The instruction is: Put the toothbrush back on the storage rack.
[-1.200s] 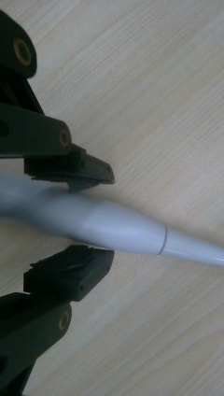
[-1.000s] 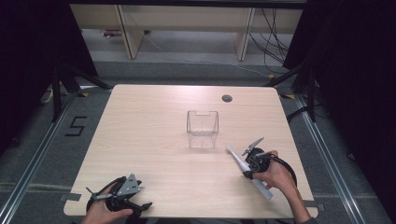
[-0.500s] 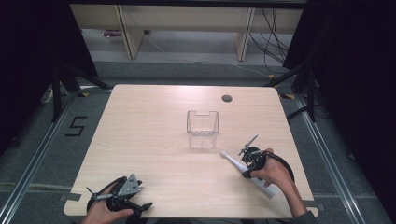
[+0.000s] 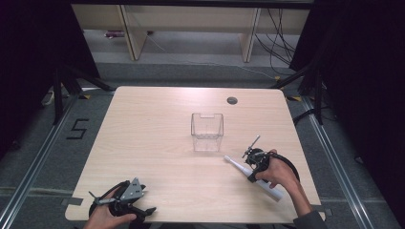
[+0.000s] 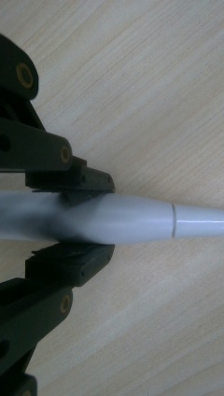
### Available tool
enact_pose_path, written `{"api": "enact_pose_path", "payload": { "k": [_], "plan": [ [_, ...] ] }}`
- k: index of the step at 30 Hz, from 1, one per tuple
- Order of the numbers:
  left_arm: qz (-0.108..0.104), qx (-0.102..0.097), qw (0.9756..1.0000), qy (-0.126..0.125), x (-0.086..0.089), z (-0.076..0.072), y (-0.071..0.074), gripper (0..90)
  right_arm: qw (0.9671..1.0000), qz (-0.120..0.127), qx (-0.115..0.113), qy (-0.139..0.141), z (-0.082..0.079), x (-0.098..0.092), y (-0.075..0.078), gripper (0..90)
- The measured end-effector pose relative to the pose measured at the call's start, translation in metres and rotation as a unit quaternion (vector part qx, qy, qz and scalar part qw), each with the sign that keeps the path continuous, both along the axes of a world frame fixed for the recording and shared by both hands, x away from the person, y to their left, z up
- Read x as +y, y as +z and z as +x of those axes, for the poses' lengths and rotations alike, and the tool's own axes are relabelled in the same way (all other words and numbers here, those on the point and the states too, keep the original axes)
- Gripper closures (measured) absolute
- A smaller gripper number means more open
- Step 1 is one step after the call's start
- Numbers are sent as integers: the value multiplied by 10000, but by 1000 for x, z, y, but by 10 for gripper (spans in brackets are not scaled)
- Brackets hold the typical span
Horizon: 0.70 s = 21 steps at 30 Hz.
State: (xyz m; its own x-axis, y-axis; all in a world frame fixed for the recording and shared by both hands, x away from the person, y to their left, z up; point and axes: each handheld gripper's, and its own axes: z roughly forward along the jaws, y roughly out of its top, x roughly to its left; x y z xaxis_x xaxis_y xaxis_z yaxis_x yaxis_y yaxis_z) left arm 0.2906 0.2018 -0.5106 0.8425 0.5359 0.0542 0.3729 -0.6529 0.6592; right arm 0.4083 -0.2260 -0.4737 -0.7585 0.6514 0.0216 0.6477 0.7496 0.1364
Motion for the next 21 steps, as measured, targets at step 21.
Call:
{"api": "enact_pose_path", "payload": {
  "k": [21],
  "plan": [
    [34,53,10000,-51,0,2,1,155,9995,-123,-221,194,2,-5,5,671]
  ]
}}
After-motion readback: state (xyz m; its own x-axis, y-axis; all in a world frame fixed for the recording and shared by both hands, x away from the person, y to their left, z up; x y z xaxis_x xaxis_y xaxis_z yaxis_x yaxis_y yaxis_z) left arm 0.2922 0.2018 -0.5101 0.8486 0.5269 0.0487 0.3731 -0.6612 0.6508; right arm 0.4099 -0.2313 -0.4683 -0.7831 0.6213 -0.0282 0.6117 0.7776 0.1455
